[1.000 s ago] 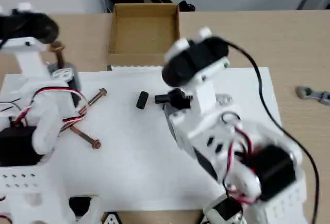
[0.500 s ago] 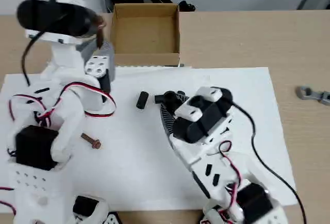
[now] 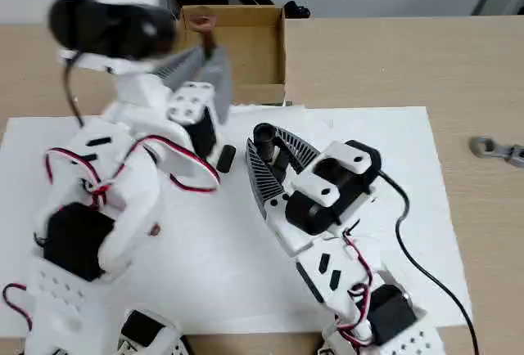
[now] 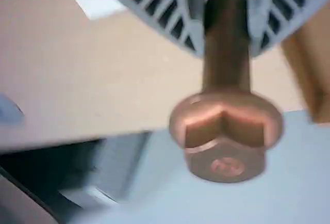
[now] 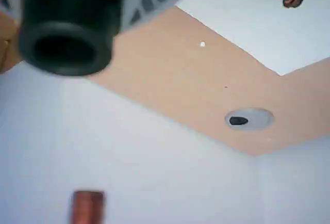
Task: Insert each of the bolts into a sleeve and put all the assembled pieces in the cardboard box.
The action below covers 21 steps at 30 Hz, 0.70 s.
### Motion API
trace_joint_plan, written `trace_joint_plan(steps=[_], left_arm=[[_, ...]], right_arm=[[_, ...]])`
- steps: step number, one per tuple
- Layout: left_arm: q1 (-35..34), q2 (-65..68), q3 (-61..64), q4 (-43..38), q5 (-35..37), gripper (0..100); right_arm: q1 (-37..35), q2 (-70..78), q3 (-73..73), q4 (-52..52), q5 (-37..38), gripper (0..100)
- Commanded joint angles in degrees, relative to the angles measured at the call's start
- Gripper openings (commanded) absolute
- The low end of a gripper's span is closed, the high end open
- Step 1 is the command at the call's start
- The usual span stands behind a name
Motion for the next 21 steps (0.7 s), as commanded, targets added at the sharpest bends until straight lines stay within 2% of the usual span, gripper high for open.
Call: trace_joint_plan(steps=[1, 6, 12, 16, 21], left_arm=[[4.0, -0.9, -2.8, -0.7, -2.7, 0], [7.0, -1.1, -2.8, 1.1, -2.8, 0], [7.3, -1.2, -2.8, 4.7, -2.4, 0], [7.1, -1.3, -2.8, 6.2, 2.2, 0], [7.3, -1.4, -3.0, 6.2, 3.8, 0]], right_arm=[[0.4, -0.9, 2.7, -4.5, 2.7, 0.6], [0.4, -1.0, 4.2, -5.3, 3.0, 0.6], [0.4, -1.0, 4.2, -5.5, 3.0, 0.6], [0.4, -0.9, 4.2, -5.5, 2.7, 0.6], [0.5, -1.0, 4.2, -5.3, 2.2, 0.6]])
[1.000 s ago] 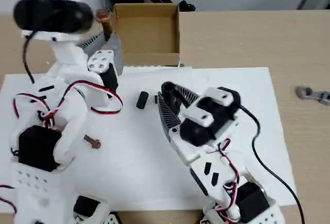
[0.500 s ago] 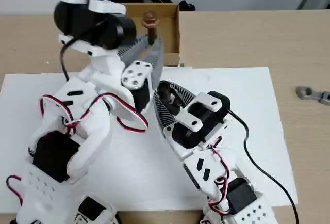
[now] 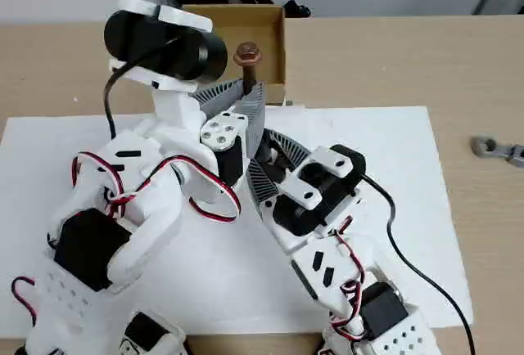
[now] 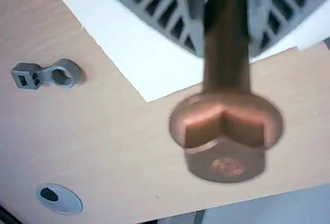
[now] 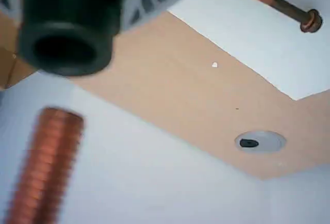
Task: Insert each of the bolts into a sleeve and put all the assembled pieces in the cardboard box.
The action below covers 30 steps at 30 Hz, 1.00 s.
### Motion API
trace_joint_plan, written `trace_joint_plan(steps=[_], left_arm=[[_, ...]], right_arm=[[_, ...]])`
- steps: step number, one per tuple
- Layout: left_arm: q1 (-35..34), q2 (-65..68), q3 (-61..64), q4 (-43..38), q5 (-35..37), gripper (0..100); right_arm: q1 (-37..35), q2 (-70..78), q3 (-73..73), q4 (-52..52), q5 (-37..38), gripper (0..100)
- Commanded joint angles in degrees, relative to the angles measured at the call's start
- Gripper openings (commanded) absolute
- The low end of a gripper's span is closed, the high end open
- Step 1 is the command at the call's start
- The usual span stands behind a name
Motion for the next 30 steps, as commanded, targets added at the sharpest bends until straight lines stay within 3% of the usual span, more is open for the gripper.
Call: trace_joint_plan(steps=[1, 8, 16, 30], left_arm=[[0.3, -1.4, -3.0, -0.4, 1.8, 0], [0.3, -1.9, -3.1, -0.5, 2.5, 0], [4.7, -3.9, -3.1, -2.6, 2.4, 0], [4.8, -3.9, -2.9, -3.9, 2.3, 0]], right_arm=[[0.7, -0.8, -0.4, -1.5, -1.1, 0.6], [4.1, -0.7, -0.4, -1.2, -3.5, 0.5], [3.7, -0.5, -0.4, -1.1, -3.5, 0.5], [3.6, -0.6, 1.1, -1.1, -3.5, 0.5]])
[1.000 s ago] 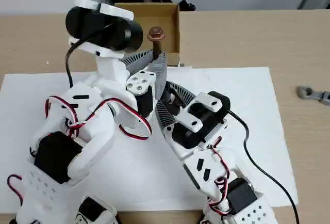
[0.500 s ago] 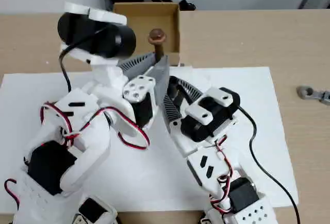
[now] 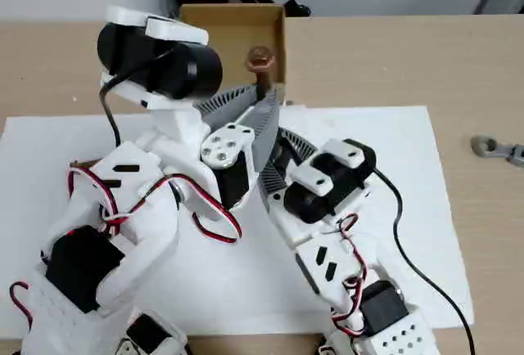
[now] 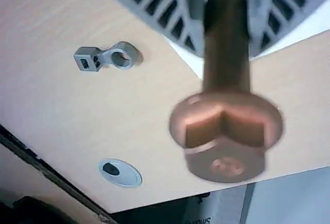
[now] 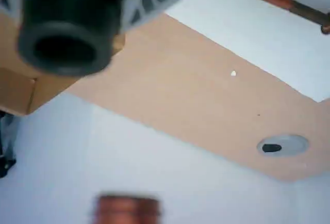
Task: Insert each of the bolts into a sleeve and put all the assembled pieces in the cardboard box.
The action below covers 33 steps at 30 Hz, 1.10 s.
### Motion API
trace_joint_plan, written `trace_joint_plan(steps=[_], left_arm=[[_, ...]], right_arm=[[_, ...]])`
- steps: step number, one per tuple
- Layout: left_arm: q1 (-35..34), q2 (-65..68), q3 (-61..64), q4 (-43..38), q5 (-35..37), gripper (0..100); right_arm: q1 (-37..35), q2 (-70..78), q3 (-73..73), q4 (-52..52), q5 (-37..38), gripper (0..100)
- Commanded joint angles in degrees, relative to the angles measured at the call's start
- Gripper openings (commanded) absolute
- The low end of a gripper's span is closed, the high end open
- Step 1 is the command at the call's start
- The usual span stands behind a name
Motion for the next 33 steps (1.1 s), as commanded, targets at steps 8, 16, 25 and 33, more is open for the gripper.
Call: trace_joint_plan(steps=[8, 16, 25, 33], left_arm=[[0.0, -1.5, 4.5, -6.2, 0.0, 0], [-0.2, -1.1, 7.5, -9.3, -1.5, 0], [-0.2, -1.6, 9.5, -9.1, -4.0, 0], [-0.2, -1.6, 9.5, -9.0, -6.9, 0]], right_arm=[[0.3, -0.6, -0.5, -1.1, -0.5, 0.5], [0.3, -0.7, -0.7, -1.1, -0.5, 0.4], [0.4, -0.7, -0.7, -1.1, -0.5, 0.4], [0.6, -0.8, -0.7, -1.1, -0.5, 0.4]])
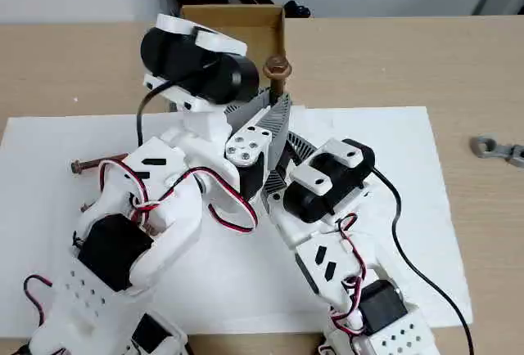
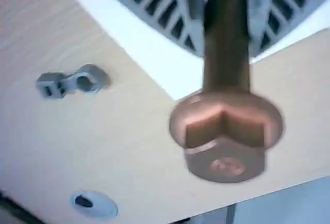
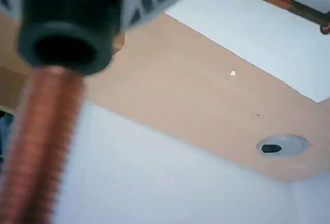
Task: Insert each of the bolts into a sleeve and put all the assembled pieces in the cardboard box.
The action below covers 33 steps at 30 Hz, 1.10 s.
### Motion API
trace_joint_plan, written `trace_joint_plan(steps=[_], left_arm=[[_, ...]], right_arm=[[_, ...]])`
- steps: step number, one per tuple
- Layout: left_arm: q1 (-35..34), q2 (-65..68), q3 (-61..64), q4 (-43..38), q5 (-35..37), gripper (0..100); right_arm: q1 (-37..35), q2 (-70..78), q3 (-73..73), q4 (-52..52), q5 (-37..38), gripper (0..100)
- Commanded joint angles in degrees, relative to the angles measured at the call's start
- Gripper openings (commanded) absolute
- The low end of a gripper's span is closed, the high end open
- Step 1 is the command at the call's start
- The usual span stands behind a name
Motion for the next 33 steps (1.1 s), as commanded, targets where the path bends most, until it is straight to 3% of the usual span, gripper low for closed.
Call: trace_joint_plan(steps=[1, 33], left_arm=[[-0.2, -1.4, 0.0, -1.5, -0.8, 0], [-3.3, -1.3, 5.0, -5.8, 1.8, 0]], right_arm=[[0.6, -0.8, -0.7, -1.1, -0.5, 0.4], [0.5, -0.5, -0.5, -1.1, -3.7, 0.4]])
